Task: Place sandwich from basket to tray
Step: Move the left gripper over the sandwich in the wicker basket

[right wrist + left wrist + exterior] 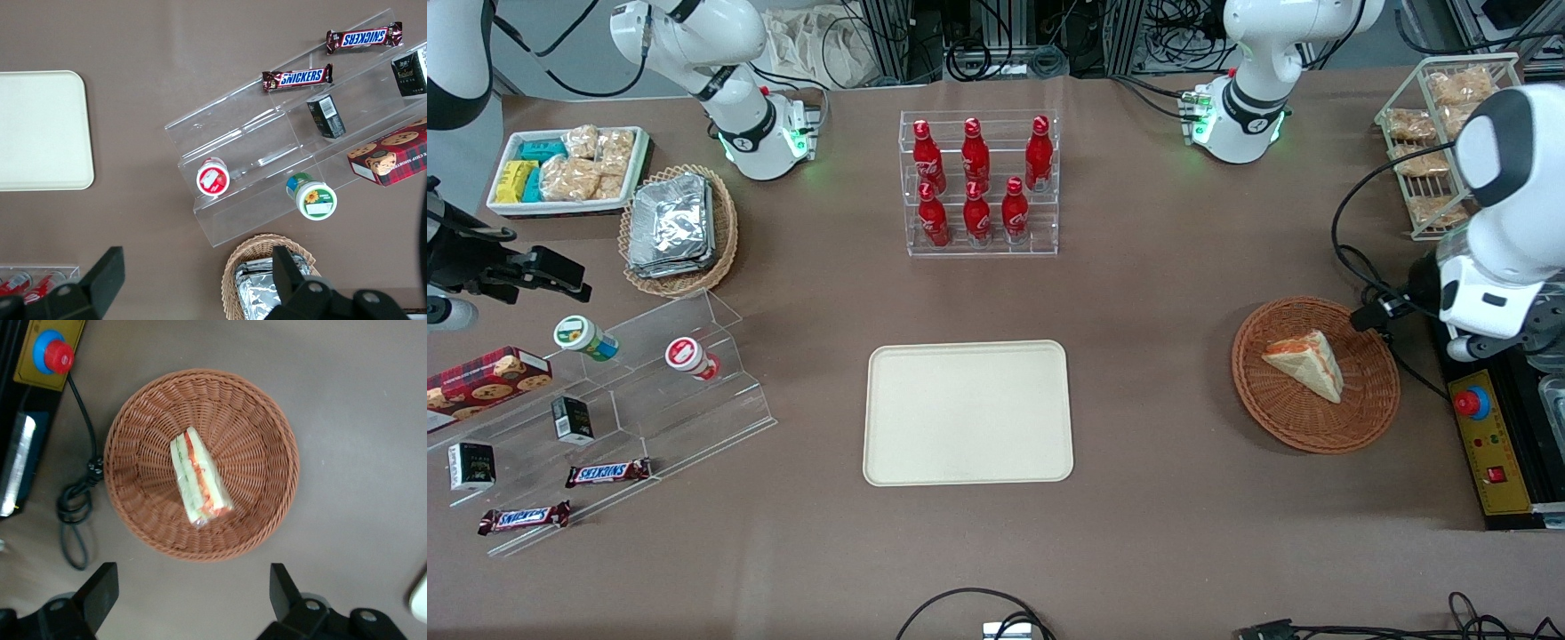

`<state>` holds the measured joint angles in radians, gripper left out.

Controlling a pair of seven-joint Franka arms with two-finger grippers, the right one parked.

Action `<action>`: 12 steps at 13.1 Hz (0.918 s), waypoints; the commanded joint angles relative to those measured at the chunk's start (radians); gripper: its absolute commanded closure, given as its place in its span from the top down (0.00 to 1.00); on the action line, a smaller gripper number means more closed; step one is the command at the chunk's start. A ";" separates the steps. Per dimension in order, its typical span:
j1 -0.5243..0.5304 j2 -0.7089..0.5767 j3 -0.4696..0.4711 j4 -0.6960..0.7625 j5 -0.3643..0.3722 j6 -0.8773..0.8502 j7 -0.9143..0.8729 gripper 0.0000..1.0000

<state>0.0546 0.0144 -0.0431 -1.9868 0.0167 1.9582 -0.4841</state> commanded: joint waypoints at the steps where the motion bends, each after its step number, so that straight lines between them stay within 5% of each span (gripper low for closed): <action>1: 0.002 -0.067 -0.003 -0.151 0.008 0.134 -0.129 1.00; 12: 0.044 0.048 -0.003 -0.359 0.008 0.525 -0.359 1.00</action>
<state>0.0954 0.0346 -0.0419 -2.3227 0.0165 2.4278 -0.8051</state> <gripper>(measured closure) 0.000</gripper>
